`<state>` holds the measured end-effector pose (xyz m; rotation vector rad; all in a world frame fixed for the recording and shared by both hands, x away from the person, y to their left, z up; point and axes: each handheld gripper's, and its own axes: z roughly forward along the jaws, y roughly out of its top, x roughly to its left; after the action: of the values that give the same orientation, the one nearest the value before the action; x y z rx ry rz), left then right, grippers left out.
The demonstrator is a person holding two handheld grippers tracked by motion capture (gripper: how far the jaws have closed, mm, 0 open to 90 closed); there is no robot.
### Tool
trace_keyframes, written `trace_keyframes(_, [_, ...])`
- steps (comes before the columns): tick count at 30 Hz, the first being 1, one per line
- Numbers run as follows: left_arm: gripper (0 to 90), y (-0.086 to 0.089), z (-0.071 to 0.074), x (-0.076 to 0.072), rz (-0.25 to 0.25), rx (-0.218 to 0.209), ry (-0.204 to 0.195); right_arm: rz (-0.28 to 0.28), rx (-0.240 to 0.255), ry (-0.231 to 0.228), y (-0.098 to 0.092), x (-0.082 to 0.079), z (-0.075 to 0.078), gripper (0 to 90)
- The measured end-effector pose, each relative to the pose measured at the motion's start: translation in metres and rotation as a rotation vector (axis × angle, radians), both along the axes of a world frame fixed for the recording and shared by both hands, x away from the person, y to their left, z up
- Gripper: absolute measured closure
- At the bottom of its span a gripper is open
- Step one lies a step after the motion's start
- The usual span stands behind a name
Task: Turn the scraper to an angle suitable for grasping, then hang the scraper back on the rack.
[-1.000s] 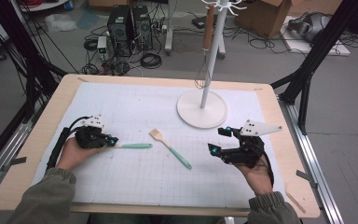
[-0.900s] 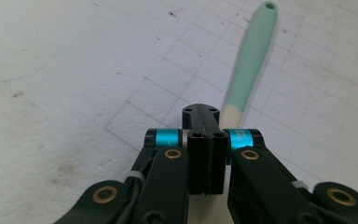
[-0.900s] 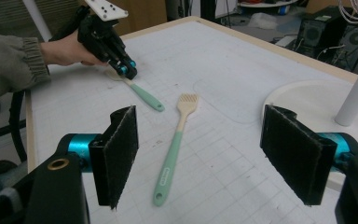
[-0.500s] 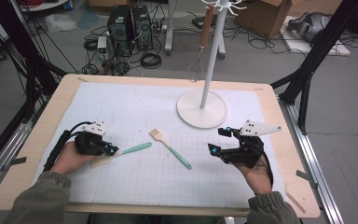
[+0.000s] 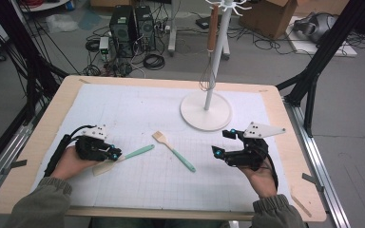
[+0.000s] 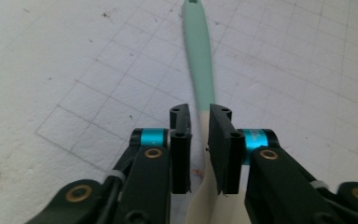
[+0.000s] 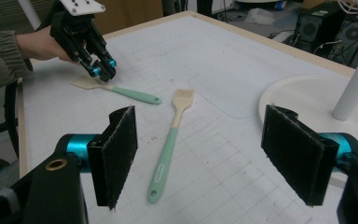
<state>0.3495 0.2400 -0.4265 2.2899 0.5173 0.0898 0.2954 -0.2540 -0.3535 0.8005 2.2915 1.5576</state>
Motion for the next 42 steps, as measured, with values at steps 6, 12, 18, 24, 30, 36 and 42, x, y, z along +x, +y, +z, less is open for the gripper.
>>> trace_keyframes(6, [69.5, -0.003, 0.002, -0.006, 0.016, 0.001, -0.014, -0.007, 0.001, -0.001, -0.002, 0.000, 0.000, 25.1])
trace_keyframes(12, [63.8, -0.006, 0.001, -0.010, 0.034, -0.003, -0.023, -0.021, 0.009, 0.001, -0.004, 0.000, -0.002, 24.4])
trace_keyframes(18, [62.7, -0.012, 0.002, -0.014, 0.021, 0.007, -0.047, -0.043, 0.015, 0.014, -0.005, 0.003, -0.006, 24.4])
trace_keyframes(24, [62.7, -0.012, -0.002, -0.014, 0.046, 0.014, -0.043, -0.065, 0.019, 0.031, -0.008, 0.006, -0.010, 24.4])
trace_keyframes(30, [62.5, -0.016, -0.003, -0.015, 0.048, 0.018, -0.038, -0.057, 0.005, 0.027, -0.007, 0.005, -0.014, 24.4])
trace_keyframes(36, [65.4, -0.019, -0.007, -0.012, 0.050, 0.050, -0.032, -0.061, 0.005, 0.028, -0.007, 0.004, -0.015, 24.4])
trace_keyframes(42, [71.3, -0.022, -0.009, -0.012, 0.071, 0.056, -0.030, -0.067, 0.002, 0.027, -0.007, 0.004, -0.016, 24.4])
